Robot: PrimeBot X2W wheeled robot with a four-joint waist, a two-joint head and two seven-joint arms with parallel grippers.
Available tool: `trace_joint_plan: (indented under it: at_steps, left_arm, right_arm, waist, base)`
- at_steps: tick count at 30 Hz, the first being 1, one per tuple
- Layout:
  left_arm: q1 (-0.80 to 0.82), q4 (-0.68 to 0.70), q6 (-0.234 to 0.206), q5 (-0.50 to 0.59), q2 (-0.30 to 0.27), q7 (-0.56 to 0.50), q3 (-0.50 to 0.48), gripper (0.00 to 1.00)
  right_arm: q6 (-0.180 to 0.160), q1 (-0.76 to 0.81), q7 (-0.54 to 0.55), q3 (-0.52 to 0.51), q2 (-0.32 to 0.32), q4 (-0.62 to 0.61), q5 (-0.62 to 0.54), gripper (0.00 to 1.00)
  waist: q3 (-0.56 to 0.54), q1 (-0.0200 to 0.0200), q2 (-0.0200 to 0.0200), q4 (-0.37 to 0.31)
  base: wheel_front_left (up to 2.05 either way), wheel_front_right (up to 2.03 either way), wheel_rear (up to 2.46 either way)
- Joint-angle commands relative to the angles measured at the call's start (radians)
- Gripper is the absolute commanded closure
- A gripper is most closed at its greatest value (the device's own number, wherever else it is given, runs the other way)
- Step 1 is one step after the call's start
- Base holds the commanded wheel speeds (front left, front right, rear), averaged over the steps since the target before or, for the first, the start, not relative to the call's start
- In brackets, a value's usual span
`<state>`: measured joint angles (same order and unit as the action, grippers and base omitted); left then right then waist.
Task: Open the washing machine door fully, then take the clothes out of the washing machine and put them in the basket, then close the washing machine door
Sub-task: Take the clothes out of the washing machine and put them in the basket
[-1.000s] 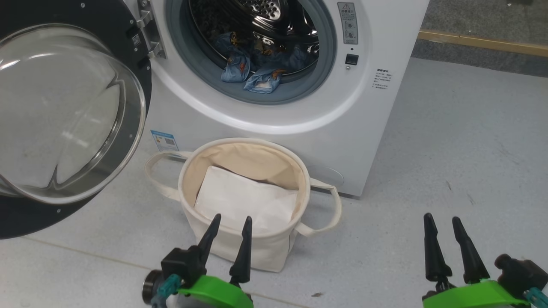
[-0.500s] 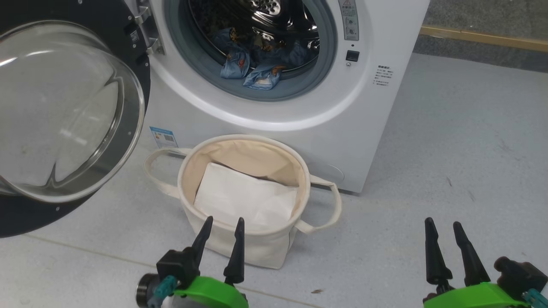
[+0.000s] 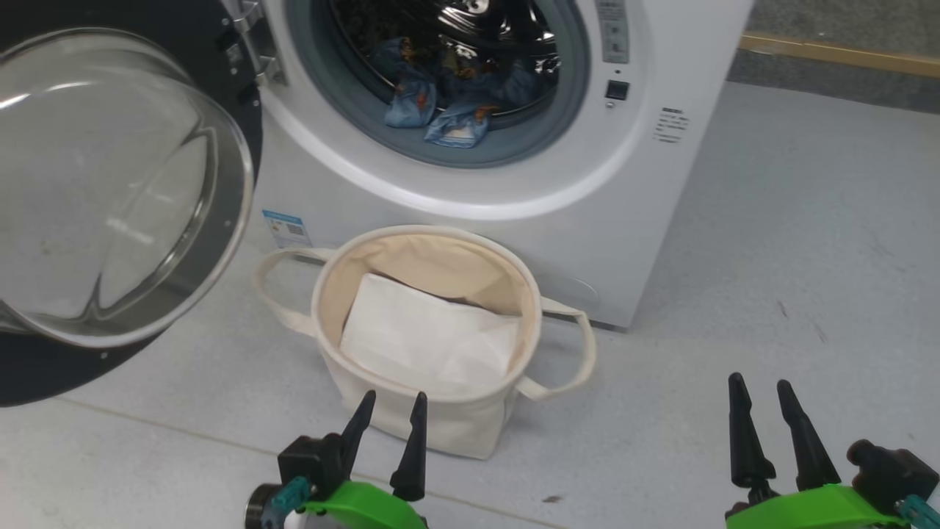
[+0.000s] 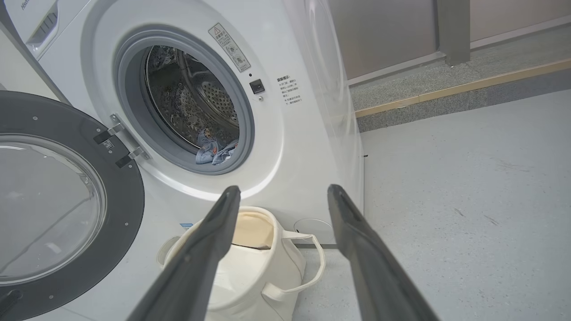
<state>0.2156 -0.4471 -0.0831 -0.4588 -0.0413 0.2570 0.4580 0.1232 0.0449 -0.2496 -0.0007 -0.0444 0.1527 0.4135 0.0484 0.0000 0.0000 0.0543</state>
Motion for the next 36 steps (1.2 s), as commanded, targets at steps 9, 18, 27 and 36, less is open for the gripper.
trace_joint_plan:
  at_steps: [9,18,27,36]
  left_arm:
    - [0.054,0.011,0.000,0.013,-0.009,0.005,0.004,0.00]
    - [0.061,0.008,0.017,0.012,-0.009,0.005,0.041,0.00]
    - [0.058,0.023,0.005,0.031,-0.009,0.005,0.026,0.00]
    - [0.059,0.043,-0.010,0.048,-0.009,0.005,0.004,0.00]
  right_arm:
    - [0.008,-0.050,-0.012,0.028,-0.006,-0.025,-0.008,0.00]
    - [0.008,-0.054,-0.012,0.038,-0.006,-0.020,-0.010,0.00]
    - [0.008,-0.050,-0.012,0.073,-0.006,-0.019,-0.018,0.00]
    - [0.008,-0.053,-0.012,0.087,-0.006,-0.030,-0.022,0.00]
  waist:
    - [0.005,0.0000,0.0000,0.002]
    - [0.014,0.0000,0.0000,0.006]
    - [0.021,0.0000,0.0000,0.010]
    - [0.043,0.0000,0.0000,-0.005]
  base:
    - [1.58,-1.91,0.33]
    - [1.89,-1.58,-0.30]
    - [0.60,-0.60,0.00]
    - [0.00,0.00,0.00]
